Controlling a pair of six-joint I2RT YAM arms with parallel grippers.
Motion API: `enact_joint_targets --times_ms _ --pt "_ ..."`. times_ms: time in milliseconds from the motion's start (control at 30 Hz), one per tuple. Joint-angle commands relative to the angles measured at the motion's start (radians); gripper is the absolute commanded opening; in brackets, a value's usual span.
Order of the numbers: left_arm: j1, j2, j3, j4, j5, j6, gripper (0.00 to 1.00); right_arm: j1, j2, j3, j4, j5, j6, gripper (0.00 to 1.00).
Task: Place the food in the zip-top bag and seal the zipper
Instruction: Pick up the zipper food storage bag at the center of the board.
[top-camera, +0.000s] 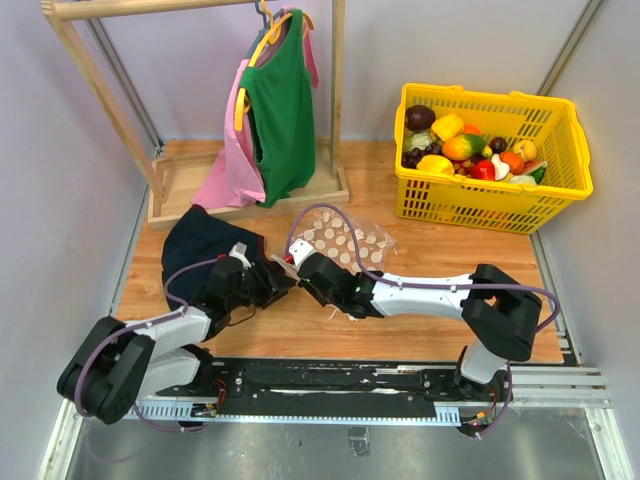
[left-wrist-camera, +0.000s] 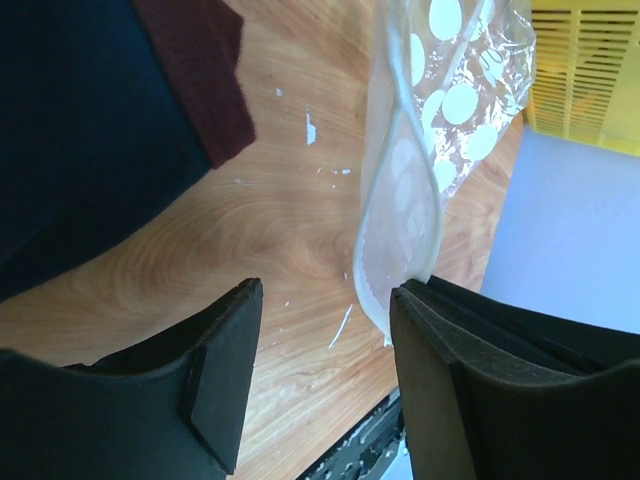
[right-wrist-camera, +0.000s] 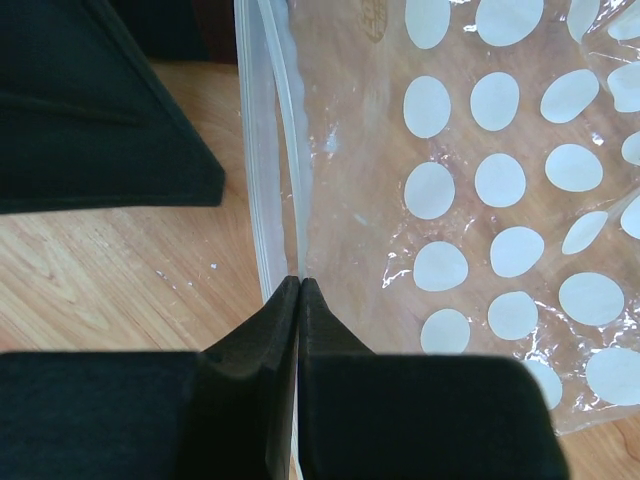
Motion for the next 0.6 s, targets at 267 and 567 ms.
enact_joint_targets --times_ms 267,567 --pt "-0.106 0.257 0.113 0.19 -0.061 -0.04 0.44 -0.001 -0.046 -0.021 0.036 -0.018 0.046 0.01" --pt "-0.135 0.287 0.14 0.217 -0.08 -0.022 0.07 -0.002 -0.054 -0.026 0.033 -0.005 0.044 0.01"
